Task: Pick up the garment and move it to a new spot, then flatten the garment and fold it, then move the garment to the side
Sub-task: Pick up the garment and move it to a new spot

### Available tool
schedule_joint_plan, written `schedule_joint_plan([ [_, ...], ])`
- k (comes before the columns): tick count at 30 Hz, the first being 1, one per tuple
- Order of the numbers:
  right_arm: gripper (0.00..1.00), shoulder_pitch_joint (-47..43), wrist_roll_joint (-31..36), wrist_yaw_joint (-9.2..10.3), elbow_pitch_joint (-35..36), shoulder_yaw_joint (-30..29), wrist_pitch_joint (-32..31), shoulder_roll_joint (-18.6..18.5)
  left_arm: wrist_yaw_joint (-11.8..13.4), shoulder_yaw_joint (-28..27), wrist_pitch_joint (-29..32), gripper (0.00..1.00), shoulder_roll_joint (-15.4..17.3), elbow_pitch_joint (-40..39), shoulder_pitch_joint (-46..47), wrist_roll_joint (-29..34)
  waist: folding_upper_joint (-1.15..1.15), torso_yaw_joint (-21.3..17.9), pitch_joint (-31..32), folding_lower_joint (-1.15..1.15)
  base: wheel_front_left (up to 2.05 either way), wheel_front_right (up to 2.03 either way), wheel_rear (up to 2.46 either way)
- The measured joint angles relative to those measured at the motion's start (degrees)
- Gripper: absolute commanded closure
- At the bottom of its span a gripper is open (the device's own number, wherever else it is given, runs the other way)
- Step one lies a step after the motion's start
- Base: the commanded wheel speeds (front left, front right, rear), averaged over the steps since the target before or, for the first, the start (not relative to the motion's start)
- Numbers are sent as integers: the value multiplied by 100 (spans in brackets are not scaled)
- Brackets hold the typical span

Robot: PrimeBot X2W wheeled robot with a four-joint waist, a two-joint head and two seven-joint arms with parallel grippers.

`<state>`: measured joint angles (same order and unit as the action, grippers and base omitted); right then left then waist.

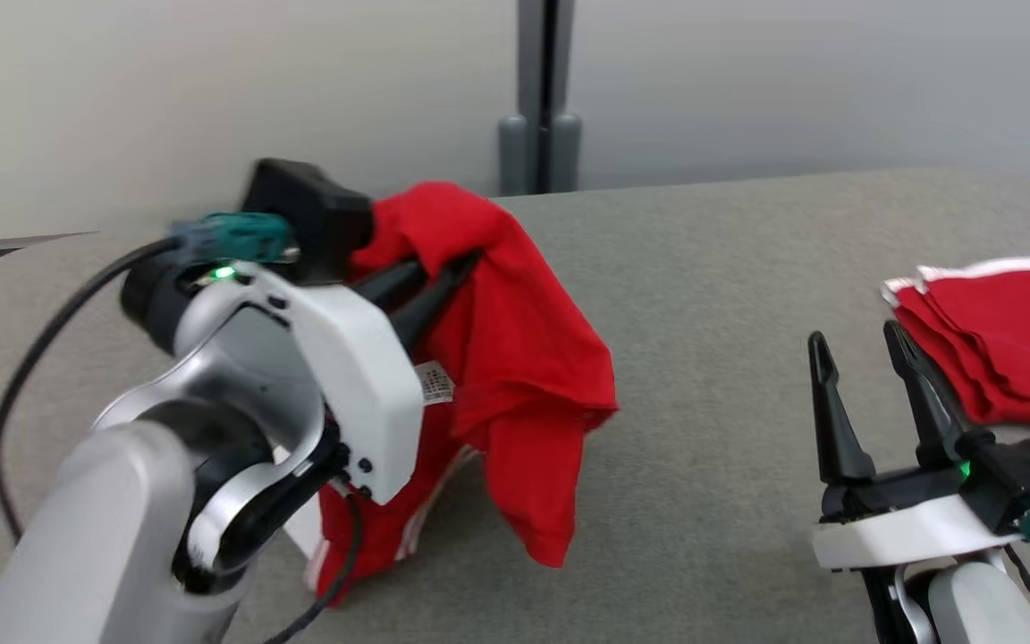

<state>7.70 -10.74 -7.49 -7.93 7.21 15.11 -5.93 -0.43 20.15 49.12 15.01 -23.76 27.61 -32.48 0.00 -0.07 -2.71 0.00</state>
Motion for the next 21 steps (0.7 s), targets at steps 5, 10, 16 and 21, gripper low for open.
schedule_joint_plan([
  [5, 0, 316, -83, 0, 8, 135, 0, 68, -359, 311, 177, 100, -7, 969, 634, -37, 0, -484, -248, 0, 0, 0, 0],
  [10, 0, 570, -189, 0, 10, 263, -1, 124, -595, 516, 14, 100, 168, 2251, 1546, 202, 0, -996, -603, 0, 0, 0, 0],
  [16, 0, 766, -289, 0, -12, 409, 0, 191, -664, 756, -470, 100, 791, 3995, 2407, 709, 0, -1576, -1066, 0, 0, 0, 0],
  [21, 0, 791, -313, 0, -33, 444, 0, 226, -599, 769, -1461, 0, 848, 5123, 2860, 1162, 0, -1918, -1403, 0, 0, 0, 0],
])
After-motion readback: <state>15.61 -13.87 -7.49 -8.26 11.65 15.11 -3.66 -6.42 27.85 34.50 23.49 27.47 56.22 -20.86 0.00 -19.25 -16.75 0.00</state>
